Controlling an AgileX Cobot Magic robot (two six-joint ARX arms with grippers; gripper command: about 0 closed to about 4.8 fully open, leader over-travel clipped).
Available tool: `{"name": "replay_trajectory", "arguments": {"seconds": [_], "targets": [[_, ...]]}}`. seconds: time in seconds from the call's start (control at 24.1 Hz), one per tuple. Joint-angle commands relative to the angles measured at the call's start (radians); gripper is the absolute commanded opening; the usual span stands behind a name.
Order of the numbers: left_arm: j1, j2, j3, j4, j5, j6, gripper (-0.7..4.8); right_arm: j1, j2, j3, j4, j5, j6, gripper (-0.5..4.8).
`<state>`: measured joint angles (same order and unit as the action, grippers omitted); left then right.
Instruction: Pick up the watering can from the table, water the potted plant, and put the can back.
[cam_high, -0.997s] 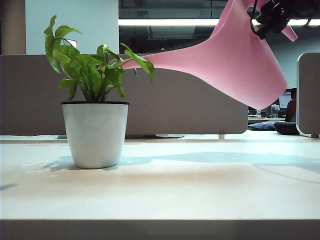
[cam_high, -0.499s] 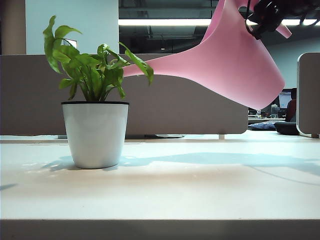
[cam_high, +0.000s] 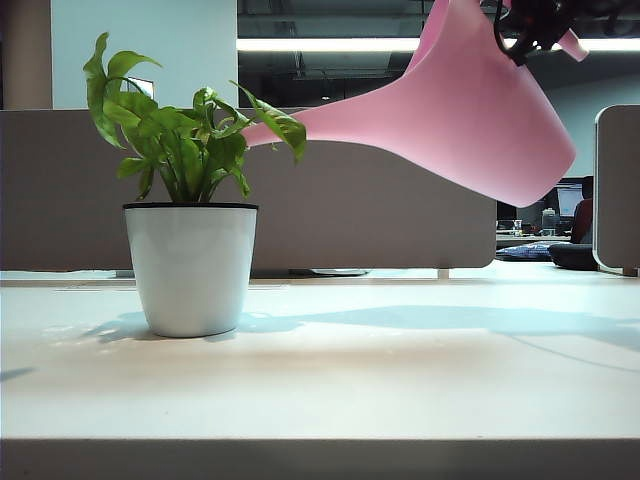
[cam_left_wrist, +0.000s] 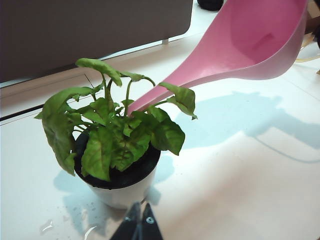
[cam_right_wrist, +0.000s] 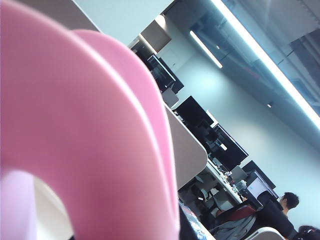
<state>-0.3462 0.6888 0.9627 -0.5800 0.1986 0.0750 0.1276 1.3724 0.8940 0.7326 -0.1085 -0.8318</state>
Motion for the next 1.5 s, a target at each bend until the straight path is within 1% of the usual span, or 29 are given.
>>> {"name": "replay_trajectory", "arguments": {"seconds": [0.04,0.08,0.21,0.29,0.71,1.5], "targets": [[0.002,-0.002,0.006,0.012,0.007,0.003,-0.07,0.001,-0.034,0.021,0.101,0.014,0.011,0.48],[0.002,-0.002,0.006,0.012,0.007,0.003,-0.07,0.001,-0.042,0.021,0.101,0.032,0.012,0.48],[0.002,-0.002,0.006,0.012,0.007,0.003,-0.07,0.001,-0.056,0.021,0.083,0.034,0.008,0.48],[0.002,-0.002,0.006,0.012,0.007,0.003,-0.07,0.001,-0.056,0.021,0.082,0.043,-0.017,0.48],[0.002,-0.002,0.006,0.012,0.007,0.000,-0.07,0.002,-0.063,0.021,0.080,0.042,-0.018,0.48],[0.002,-0.002,0.006,0.012,0.007,0.000,-0.07,0.008,-0.064,0.021,0.087,-0.002,-0.041,0.48]]}}
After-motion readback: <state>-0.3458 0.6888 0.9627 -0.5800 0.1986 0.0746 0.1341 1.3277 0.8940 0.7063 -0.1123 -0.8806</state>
